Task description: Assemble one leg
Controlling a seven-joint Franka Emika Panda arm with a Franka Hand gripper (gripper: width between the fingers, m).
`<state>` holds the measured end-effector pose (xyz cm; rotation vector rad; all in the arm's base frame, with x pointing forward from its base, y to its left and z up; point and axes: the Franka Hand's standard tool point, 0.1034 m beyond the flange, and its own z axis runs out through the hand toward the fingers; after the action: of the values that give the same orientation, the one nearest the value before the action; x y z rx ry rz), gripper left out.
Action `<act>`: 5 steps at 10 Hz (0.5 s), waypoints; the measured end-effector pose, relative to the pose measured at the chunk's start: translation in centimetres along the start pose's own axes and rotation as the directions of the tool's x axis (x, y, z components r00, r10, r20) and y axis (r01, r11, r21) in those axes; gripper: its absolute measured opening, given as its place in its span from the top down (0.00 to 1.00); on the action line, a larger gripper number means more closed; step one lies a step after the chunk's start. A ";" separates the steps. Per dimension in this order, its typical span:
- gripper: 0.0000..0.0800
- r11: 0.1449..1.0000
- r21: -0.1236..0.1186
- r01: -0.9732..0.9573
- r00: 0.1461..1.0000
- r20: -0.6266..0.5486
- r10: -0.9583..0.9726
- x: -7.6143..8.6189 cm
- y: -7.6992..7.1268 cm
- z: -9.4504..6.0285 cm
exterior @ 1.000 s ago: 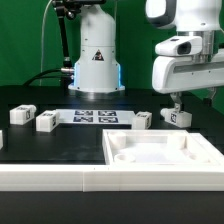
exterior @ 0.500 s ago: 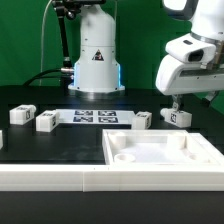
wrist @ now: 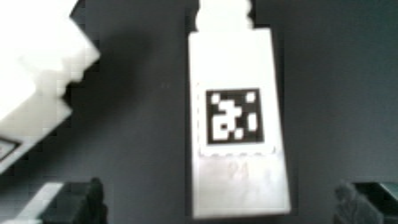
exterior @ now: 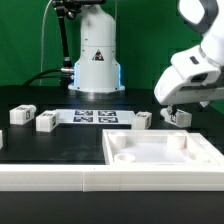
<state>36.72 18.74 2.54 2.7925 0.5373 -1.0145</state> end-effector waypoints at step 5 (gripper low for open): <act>0.19 1.000 -0.009 -0.004 0.956 0.295 0.006 0.2 0.0 2.3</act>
Offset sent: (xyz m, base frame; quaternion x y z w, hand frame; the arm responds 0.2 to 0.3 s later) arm -0.0036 -0.0102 -0.0127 -0.0342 -0.2013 0.0427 0.9780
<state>35.49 18.28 0.60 2.5637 0.4922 -1.3912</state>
